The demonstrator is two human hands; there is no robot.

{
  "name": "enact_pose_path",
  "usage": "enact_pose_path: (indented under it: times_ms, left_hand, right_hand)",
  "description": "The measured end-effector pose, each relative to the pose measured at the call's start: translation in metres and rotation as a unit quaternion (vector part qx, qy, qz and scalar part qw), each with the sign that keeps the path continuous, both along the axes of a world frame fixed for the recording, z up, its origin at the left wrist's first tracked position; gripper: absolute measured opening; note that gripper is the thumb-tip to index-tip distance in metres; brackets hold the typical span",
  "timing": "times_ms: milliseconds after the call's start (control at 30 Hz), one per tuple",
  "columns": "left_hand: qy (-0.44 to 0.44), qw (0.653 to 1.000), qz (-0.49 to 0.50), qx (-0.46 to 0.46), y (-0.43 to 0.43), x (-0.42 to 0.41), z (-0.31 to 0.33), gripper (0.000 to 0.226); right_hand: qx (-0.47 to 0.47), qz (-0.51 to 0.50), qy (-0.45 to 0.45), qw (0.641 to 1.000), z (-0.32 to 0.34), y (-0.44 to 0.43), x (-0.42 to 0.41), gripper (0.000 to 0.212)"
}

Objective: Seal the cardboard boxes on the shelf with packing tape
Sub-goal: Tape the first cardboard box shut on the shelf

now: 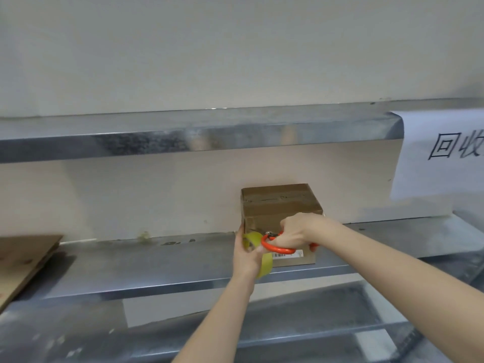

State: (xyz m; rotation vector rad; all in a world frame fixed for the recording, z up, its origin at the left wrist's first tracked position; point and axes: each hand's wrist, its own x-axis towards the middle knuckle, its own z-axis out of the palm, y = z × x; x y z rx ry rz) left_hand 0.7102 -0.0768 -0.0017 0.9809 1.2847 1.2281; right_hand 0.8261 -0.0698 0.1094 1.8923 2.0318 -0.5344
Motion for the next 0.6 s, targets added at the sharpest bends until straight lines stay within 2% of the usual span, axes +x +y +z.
enact_pose_path:
  times_ms: [167, 400, 500, 600]
  left_hand:
    - [0.020, 0.999, 0.016, -0.041, 0.001, -0.001, -0.005, 0.048]
    - [0.062, 0.996, 0.058, -0.024, 0.003, 0.004, -0.014, 0.036]
    - [0.049, 0.995, 0.077, -0.035, 0.004, 0.006, -0.016, 0.030]
    - [-0.001, 0.996, 0.085, -0.041, 0.006, 0.004, -0.013, 0.029]
  right_hand:
    - [-0.008, 0.001, -0.009, 1.000, -0.003, 0.007, -0.009, 0.103]
    - [0.003, 0.016, -0.030, 0.999, 0.000, 0.011, -0.016, 0.106]
    - [0.028, 0.019, -0.027, 0.999, -0.004, 0.014, -0.017, 0.102]
    - [0.050, 0.012, -0.013, 0.999, -0.007, 0.016, -0.015, 0.086]
